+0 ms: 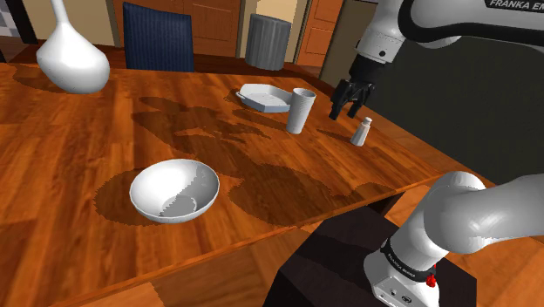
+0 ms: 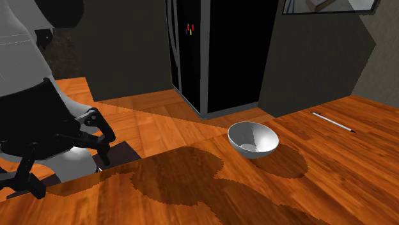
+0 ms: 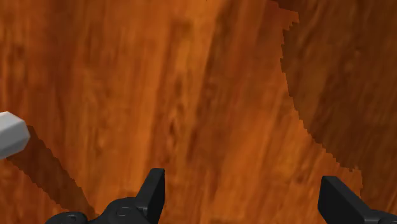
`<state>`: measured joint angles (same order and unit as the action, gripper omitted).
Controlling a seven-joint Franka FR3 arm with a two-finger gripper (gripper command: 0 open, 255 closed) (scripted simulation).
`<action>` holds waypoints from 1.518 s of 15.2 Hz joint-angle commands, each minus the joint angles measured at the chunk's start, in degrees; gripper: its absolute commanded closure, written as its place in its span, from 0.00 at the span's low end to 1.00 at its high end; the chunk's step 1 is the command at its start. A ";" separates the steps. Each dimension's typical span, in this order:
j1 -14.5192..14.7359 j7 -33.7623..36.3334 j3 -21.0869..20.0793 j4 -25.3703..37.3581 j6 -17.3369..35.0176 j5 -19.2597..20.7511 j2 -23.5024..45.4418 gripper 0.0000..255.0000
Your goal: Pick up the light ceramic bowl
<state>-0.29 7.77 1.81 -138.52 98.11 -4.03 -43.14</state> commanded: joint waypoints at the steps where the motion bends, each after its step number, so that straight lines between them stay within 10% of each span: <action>1: 0.00 0.00 0.00 0.00 0.00 0.00 0.00 0.00; 23: 9.43 22.33 -21.15 16.44 13.66 -10.14 27.39 0.00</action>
<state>8.90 29.25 -18.61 -123.00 111.09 -14.18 -17.21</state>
